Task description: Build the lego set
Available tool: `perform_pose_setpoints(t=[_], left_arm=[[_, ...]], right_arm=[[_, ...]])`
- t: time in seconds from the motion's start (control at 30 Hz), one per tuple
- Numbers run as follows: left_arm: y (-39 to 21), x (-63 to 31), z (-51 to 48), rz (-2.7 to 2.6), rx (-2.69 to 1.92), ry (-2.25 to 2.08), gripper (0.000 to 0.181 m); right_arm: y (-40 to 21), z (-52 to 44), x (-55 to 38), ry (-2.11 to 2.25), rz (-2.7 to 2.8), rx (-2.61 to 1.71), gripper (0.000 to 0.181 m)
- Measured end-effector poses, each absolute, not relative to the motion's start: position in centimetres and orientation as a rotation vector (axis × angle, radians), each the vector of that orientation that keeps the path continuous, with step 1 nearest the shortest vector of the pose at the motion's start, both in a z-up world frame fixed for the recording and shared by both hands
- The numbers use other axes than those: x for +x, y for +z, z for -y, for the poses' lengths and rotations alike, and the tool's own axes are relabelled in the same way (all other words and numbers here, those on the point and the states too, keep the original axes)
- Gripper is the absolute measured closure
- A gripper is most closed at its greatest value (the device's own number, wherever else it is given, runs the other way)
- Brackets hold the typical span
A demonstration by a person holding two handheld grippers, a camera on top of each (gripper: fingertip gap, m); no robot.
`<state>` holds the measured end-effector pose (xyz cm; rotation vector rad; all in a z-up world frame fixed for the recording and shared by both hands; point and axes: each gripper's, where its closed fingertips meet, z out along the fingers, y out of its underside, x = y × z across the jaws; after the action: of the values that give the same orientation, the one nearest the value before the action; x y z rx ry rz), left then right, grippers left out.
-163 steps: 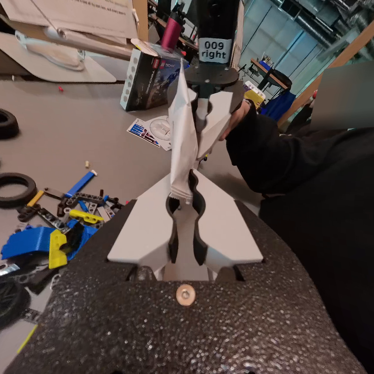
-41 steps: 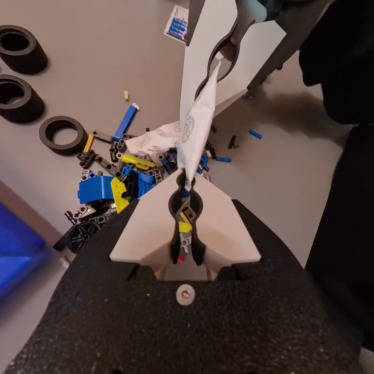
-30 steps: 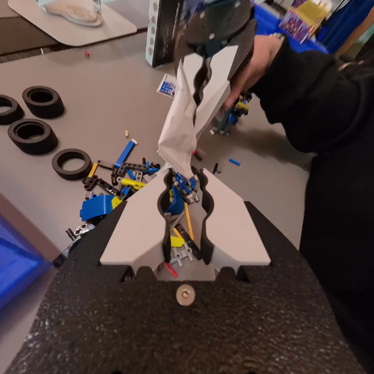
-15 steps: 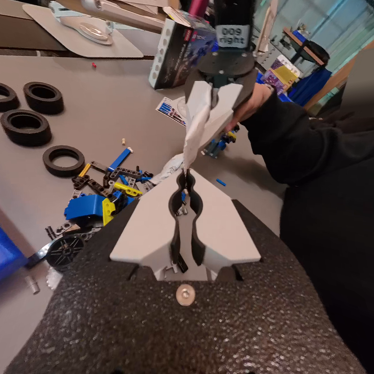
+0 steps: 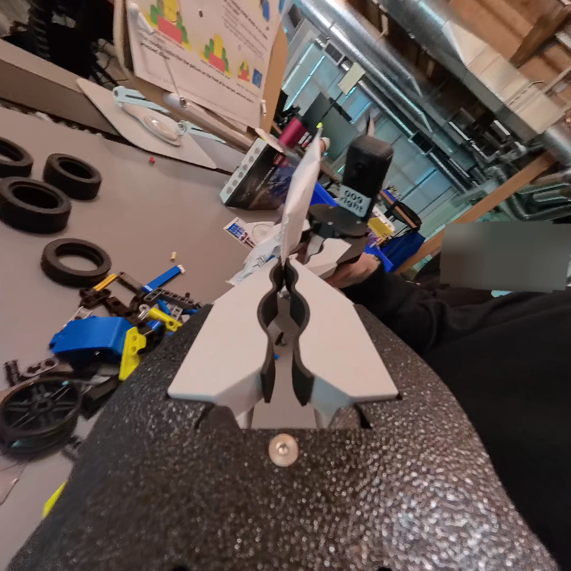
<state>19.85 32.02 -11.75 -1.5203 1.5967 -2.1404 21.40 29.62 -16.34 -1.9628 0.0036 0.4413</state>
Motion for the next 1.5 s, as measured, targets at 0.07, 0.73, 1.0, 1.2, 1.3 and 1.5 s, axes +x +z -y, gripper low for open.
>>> perform_pose_setpoints(t=[0.07,0.73,1.0,1.2,1.3,1.5], left_arm=[[-11.1,19.7,-31.4,-1.579,-1.492,-2.201,0.181],[-16.1,18.6,-32.2,-2.025,-1.446,-1.768,0.181],[-19.0,18.7,-33.5,-1.945,-1.709,-1.640,0.181],[-18.5,18.9,-33.6,-1.899,-1.718,-1.694,0.181],[-17.7,19.0,-33.4,-1.882,-1.681,-1.736,0.181],[-14.5,19.3,-33.5,-1.662,-1.714,-2.025,0.181]], right_arm=[[-16.1,-30.3,21.0,0.426,0.018,-1.907,0.146],[-15.8,-31.3,25.4,-1.548,1.251,-1.440,0.181],[-18.3,-32.4,24.9,-1.652,1.451,-1.363,0.181],[-19.3,-32.4,25.9,-1.550,1.425,-1.504,0.181],[-20.4,-32.1,26.4,-1.392,1.374,-1.643,0.179],[-21.5,-30.4,24.8,-0.780,0.983,-1.999,0.139]])
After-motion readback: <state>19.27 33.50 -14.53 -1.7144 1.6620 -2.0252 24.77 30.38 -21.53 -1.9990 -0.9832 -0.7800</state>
